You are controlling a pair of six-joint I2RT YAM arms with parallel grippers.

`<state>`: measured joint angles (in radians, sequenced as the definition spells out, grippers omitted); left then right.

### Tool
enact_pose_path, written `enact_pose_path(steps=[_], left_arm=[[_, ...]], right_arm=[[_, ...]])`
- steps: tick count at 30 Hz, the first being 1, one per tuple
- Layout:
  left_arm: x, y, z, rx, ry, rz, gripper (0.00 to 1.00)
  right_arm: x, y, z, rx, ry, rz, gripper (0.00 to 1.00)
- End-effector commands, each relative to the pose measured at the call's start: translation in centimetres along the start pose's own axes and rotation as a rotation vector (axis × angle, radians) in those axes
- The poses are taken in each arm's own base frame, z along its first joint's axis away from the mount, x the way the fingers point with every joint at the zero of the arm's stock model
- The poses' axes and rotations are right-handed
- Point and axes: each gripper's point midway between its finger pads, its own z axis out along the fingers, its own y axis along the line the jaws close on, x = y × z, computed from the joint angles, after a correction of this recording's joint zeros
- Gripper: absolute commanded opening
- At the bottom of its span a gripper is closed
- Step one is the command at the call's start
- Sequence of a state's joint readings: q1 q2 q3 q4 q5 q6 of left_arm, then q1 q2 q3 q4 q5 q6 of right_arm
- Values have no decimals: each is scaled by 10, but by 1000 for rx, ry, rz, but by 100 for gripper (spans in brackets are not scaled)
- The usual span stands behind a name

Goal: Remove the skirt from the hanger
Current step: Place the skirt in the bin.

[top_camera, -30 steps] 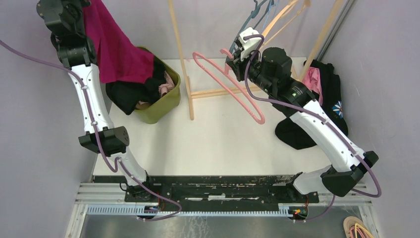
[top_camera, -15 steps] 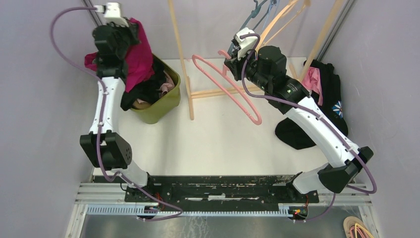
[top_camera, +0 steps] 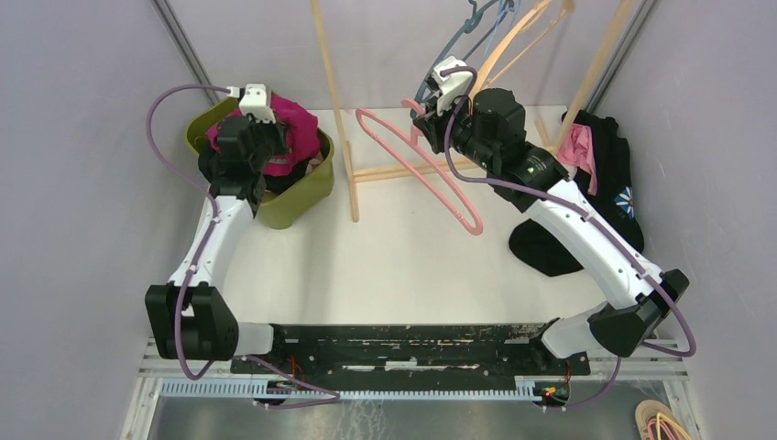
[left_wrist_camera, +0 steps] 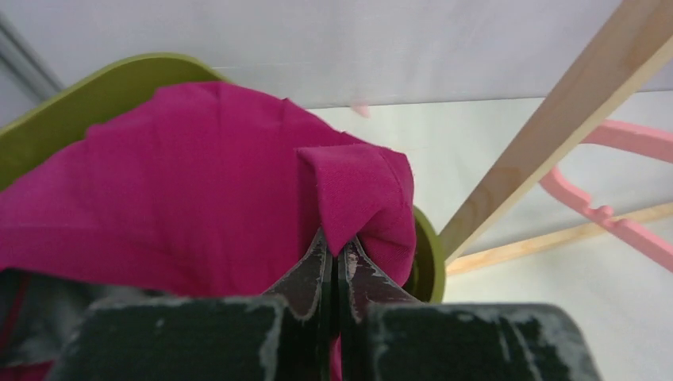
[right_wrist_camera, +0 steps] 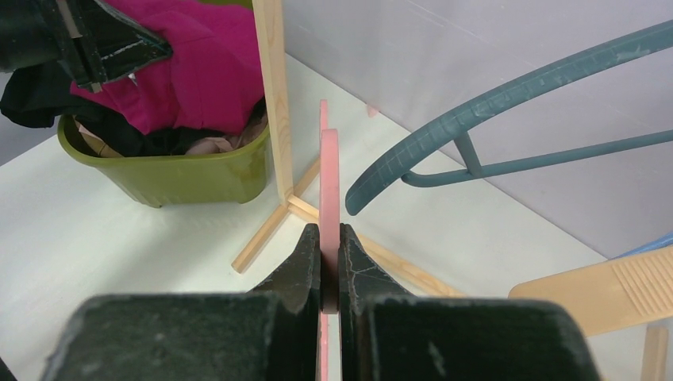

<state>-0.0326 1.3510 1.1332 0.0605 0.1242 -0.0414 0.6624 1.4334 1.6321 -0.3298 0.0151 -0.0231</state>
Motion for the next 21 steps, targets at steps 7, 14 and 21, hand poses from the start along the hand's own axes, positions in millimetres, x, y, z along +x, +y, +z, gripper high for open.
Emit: enact_pose_path(steps=[7, 14, 21], left_arm=[[31, 100, -9, -440, 109, 112, 4], [29, 97, -14, -412, 143, 60, 48], [-41, 35, -22, -169, 18, 107, 58]], right_arm=[[-61, -5, -3, 6, -155, -7, 1], [-74, -4, -1, -2, -188, -6, 1], [-92, -11, 9, 36, -237, 4, 1]])
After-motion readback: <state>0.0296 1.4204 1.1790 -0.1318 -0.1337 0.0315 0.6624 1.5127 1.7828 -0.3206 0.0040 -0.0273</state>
